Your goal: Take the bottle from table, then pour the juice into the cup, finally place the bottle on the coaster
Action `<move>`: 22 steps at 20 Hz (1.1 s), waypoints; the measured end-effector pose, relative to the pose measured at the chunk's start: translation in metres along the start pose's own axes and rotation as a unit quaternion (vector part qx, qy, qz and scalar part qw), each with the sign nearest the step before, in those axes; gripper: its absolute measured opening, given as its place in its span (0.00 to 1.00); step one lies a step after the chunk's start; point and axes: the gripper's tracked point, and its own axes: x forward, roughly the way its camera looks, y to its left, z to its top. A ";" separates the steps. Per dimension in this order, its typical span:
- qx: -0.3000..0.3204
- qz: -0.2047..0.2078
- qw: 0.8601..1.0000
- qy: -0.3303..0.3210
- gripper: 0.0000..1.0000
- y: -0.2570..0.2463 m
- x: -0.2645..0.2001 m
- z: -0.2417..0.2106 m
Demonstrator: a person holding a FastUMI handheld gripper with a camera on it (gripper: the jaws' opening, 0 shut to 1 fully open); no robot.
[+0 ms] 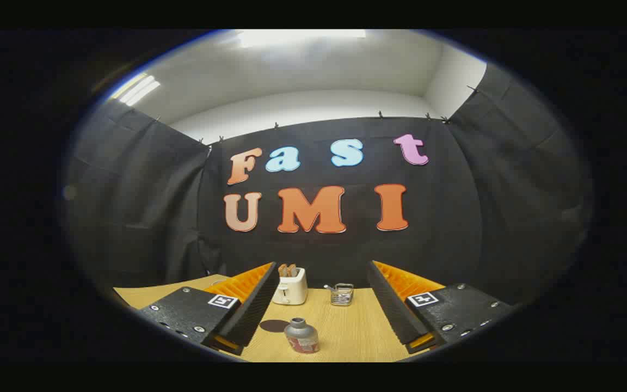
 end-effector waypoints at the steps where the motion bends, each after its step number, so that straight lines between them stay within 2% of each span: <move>1: 0.000 0.002 1.000 -0.001 0.97 0.001 0.000 -0.001; 22: 0.012 0.011 1.000 0.023 0.97 -0.002 0.003 -0.019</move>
